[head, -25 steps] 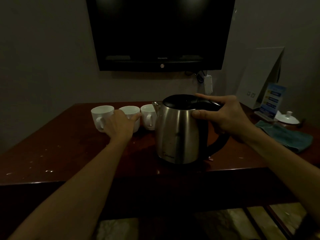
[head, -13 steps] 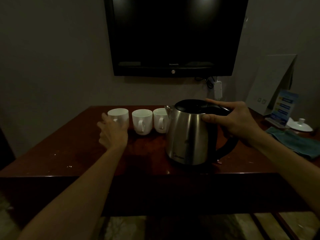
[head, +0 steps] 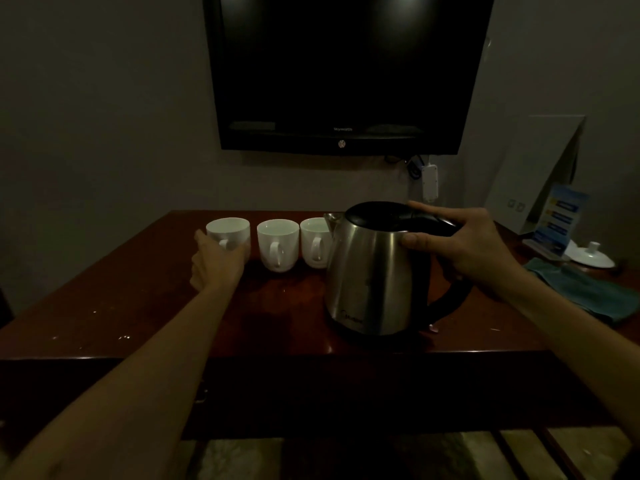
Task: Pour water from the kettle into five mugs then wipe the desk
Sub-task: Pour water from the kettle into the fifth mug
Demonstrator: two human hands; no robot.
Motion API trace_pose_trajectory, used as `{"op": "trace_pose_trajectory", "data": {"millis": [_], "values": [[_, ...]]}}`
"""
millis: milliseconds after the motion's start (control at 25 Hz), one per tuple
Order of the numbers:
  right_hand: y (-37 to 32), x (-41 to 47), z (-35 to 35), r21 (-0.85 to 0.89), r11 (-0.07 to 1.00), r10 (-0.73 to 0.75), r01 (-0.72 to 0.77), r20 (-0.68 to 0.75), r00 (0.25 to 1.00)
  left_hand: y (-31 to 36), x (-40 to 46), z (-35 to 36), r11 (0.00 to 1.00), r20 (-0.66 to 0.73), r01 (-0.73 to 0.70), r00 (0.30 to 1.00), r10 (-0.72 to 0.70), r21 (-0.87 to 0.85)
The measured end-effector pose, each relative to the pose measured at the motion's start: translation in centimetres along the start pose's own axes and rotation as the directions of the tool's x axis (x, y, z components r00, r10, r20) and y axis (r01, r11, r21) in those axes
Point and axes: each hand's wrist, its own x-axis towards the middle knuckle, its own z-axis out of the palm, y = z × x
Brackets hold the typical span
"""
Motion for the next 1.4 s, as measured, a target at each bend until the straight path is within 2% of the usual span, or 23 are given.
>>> {"op": "trace_pose_trajectory", "data": {"millis": [160,280,520,720,920,1160,1280,1400], "values": [[0.0,0.1,-0.1,0.014,1.000,-0.001,0.001,-0.012,1.000,-1.2,-0.6,-1.3,0.998,-0.037,-0.031,0.999,0.033,0.049],[-0.1,0.2,-0.1,0.019,1.000,-0.005,0.005,-0.005,1.000,-2.3,-1.7,-3.1,0.984,-0.024,-0.138,0.990,0.142,0.110],[-1.0,-0.3,-0.2,-0.001,0.999,0.042,-0.042,-0.002,0.999,-3.0,-4.0,-6.2,0.960,0.153,-0.256,0.959,0.238,0.116],[-2.0,-1.1,-0.1,-0.041,0.997,0.072,-0.072,-0.005,0.997,-2.2,-6.1,-6.6,0.941,0.277,-0.300,0.928,0.250,0.155],[-2.9,-1.4,-0.7,-0.094,0.989,0.116,-0.113,0.027,0.993,-0.8,-8.4,-4.7,0.915,0.356,-0.365,0.889,0.288,0.170],[-5.3,-0.4,-3.6,-0.184,0.970,0.182,-0.159,0.111,0.977,1.8,-9.5,-1.6,0.895,0.516,-0.423,0.804,0.297,0.143],[-6.2,-0.1,-4.9,-0.278,0.945,0.218,-0.170,0.153,0.964,2.5,-9.8,-0.8,0.875,0.539,-0.458,0.782,0.314,0.156],[-7.3,0.8,-5.9,-0.375,0.913,0.240,-0.158,0.184,0.953,2.6,-10.0,-0.7,0.871,0.519,-0.462,0.792,0.321,0.166]]}}
